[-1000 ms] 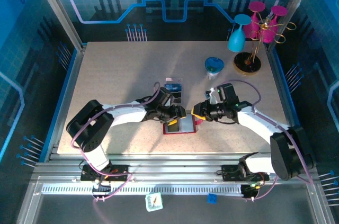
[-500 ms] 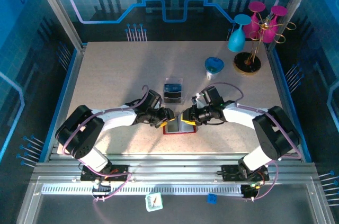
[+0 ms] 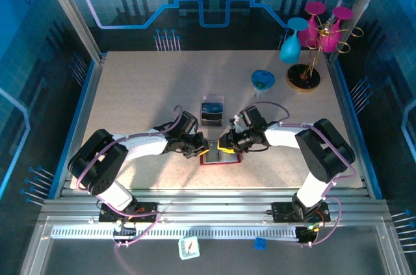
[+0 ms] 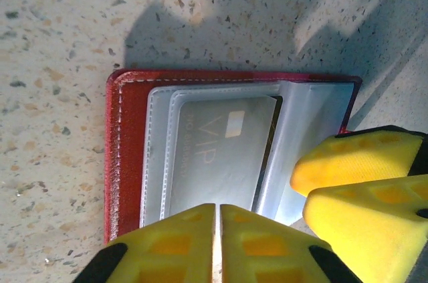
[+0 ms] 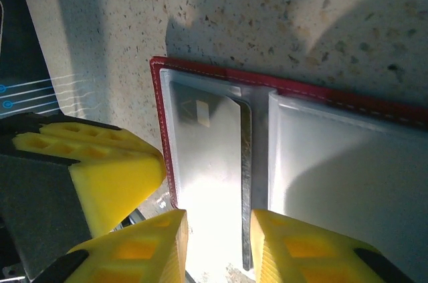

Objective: Take the credit cards out of the card holder

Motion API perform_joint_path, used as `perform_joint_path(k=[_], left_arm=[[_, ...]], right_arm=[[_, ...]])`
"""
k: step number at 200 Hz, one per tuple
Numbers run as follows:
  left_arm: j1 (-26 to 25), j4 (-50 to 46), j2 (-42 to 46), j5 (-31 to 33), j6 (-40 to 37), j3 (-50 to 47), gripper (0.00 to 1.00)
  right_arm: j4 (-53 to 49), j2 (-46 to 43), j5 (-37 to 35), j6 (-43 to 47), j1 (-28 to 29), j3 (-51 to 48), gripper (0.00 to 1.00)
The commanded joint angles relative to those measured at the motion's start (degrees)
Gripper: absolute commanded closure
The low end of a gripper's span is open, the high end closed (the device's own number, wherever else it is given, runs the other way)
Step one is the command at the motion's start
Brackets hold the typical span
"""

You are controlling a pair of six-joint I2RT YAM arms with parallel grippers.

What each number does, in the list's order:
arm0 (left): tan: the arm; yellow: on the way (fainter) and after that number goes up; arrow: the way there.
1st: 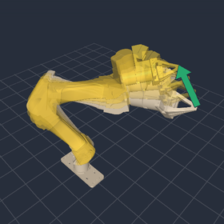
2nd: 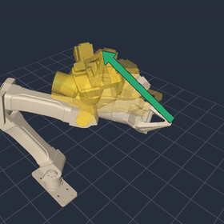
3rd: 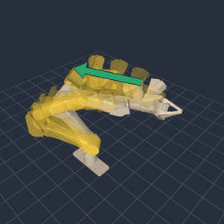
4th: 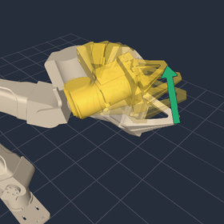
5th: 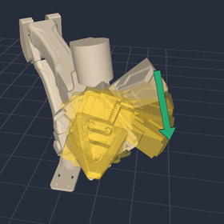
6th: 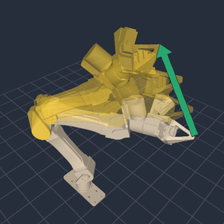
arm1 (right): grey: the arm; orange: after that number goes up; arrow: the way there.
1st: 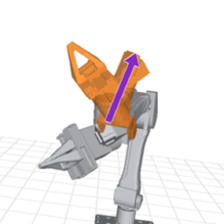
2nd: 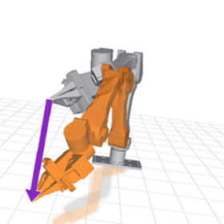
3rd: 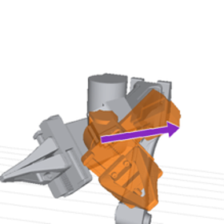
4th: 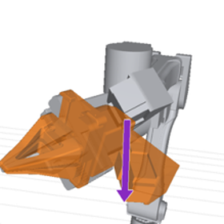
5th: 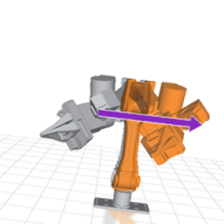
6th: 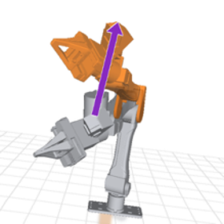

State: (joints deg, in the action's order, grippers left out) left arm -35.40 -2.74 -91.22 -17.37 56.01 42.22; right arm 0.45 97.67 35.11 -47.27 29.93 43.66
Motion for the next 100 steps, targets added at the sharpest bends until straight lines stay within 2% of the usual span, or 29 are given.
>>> perform_joint_path(k=[1, 100], left_arm=[[0.36, -1.6, 0.16, 0.37, -0.62, -0.83, 0.93], [0.41, -3.42, -0.32, 0.82, -1.2, -0.75, 0.97]], right_arm=[[0.79, 1.36, 1.35, -0.55, 1.15, 1.77, 0.7], [-0.14, 4.34, 1.4, -0.25, 2.38, 3.44, 0.7]])
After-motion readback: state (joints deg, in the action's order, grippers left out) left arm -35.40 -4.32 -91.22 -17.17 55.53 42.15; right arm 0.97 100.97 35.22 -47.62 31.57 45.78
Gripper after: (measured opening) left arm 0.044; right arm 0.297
